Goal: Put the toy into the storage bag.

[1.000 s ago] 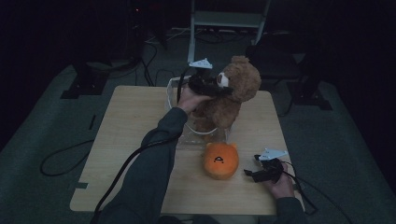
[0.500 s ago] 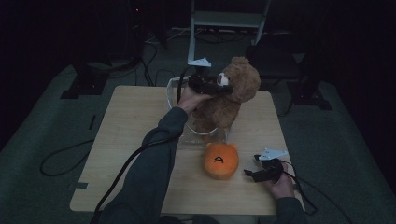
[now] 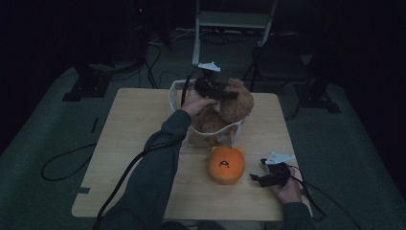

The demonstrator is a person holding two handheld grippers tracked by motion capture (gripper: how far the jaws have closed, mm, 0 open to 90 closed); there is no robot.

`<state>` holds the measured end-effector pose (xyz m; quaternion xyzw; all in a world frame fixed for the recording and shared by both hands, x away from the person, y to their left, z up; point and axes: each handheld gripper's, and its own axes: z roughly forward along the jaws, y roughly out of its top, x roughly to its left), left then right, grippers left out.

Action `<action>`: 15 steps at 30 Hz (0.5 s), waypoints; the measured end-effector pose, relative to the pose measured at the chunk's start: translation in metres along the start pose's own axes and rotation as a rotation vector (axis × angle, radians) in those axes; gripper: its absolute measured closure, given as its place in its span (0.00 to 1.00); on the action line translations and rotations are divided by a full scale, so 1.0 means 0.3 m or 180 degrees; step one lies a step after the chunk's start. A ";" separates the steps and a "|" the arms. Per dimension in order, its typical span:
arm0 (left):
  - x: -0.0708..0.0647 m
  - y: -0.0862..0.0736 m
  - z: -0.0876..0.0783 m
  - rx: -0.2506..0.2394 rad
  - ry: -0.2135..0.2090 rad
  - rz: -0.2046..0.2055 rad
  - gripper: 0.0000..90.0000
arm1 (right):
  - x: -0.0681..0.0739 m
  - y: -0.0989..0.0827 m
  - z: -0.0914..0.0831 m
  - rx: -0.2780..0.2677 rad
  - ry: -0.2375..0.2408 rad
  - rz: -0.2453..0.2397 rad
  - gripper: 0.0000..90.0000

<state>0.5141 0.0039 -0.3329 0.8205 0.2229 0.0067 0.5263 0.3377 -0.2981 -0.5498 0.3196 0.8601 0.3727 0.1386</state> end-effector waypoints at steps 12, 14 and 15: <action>-0.015 -0.011 0.011 0.0201 0.0003 0.0021 0.43 | 0.000 0.000 0.000 0.0002 0.0000 0.0005 0.16; -0.018 -0.016 0.016 0.0268 0.0024 0.0043 0.43 | 0.000 0.000 0.000 0.0001 0.0000 0.0002 0.16; -0.019 -0.019 0.017 0.0302 0.0036 0.0066 0.44 | 0.000 0.000 0.000 0.0002 0.0000 0.0004 0.16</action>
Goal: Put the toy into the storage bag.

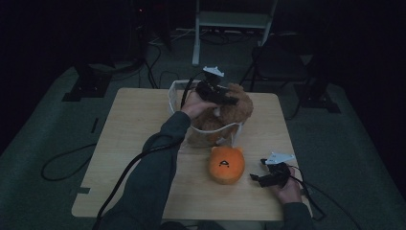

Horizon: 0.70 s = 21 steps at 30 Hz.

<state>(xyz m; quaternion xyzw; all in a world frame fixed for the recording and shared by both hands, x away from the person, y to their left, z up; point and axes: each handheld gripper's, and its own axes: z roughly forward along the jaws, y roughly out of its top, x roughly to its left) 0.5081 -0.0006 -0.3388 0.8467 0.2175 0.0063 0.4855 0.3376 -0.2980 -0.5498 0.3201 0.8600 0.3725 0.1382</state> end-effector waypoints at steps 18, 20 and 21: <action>-0.004 -0.027 0.009 0.0247 0.0078 0.0026 0.46 | 0.000 0.000 0.000 -0.0002 0.0002 -0.0001 0.16; -0.007 -0.025 0.004 0.0197 0.0095 0.0048 0.44 | 0.000 0.000 0.000 -0.0001 0.0002 0.0001 0.16; -0.007 -0.024 0.001 0.0173 0.0100 0.0062 0.43 | 0.000 0.000 0.000 -0.0001 0.0002 0.0001 0.16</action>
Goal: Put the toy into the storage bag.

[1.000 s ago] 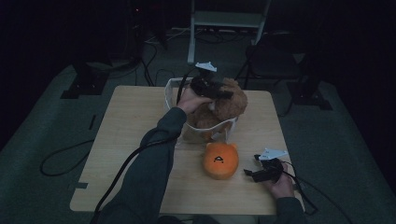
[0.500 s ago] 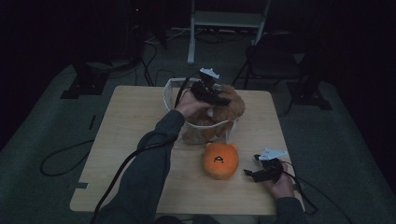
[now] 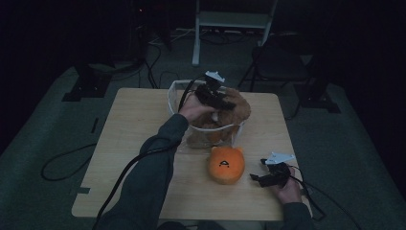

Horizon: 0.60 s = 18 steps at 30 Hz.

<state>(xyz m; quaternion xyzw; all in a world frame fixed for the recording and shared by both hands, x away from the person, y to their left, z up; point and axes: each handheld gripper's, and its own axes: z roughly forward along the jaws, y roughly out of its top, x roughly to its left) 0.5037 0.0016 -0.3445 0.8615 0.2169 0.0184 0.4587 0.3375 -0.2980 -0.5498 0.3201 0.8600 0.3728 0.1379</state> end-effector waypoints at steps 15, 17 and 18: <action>-0.012 0.008 -0.048 -0.0181 0.0024 0.0008 0.43 | 0.000 0.000 0.000 -0.0001 0.0002 -0.0001 0.16; -0.015 0.007 -0.065 -0.0242 0.0039 0.0012 0.44 | 0.000 0.000 0.000 -0.0002 0.0001 -0.0004 0.16; -0.016 0.006 -0.072 -0.0275 0.0039 0.0001 0.44 | 0.000 0.000 0.000 -0.0001 0.0001 -0.0003 0.16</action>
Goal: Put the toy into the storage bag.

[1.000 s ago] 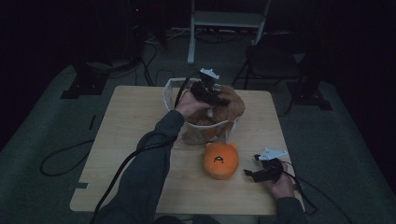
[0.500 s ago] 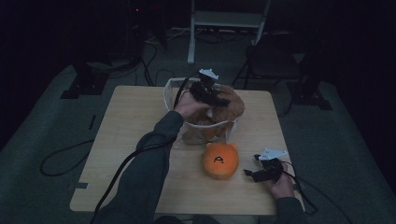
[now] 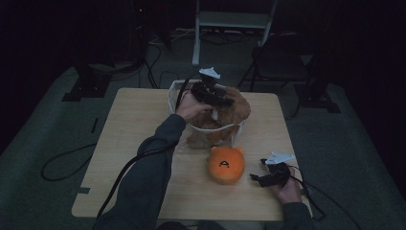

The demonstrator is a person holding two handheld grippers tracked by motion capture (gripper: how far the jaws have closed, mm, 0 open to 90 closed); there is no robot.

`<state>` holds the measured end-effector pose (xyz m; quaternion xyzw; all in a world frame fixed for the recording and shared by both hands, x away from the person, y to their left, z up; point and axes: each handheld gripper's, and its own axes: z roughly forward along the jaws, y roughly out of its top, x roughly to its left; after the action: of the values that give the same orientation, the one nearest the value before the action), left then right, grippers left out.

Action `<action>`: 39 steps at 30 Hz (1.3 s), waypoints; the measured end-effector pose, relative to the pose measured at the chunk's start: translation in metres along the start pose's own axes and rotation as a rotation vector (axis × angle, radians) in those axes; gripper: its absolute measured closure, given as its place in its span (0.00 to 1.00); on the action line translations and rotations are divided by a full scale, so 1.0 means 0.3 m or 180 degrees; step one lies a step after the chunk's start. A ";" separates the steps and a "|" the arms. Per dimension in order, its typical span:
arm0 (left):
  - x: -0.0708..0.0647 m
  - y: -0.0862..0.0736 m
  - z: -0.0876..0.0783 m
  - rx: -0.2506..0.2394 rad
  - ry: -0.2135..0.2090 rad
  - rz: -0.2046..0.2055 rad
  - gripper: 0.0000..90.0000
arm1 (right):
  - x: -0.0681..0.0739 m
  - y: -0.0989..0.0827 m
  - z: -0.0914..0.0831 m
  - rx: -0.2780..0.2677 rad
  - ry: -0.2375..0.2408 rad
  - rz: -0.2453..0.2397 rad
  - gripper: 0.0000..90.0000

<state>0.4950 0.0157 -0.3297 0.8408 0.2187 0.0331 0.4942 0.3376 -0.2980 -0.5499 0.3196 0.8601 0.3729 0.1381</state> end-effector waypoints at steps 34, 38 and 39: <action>-0.056 -0.011 -0.148 -0.0207 -0.0159 -0.0004 0.44 | 0.000 0.000 0.000 -0.0001 0.0001 0.0000 0.16; -0.076 -0.014 -0.162 -0.0225 -0.0197 0.0046 0.44 | 0.000 0.000 0.000 0.0000 0.0000 0.0003 0.16; -0.083 -0.015 -0.165 -0.0239 -0.0200 0.0055 0.44 | 0.000 0.000 0.000 -0.0001 0.0001 0.0001 0.16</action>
<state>0.4577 0.0481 -0.3043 0.8241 0.1944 0.0192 0.5316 0.3376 -0.2980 -0.5498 0.3196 0.8600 0.3731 0.1380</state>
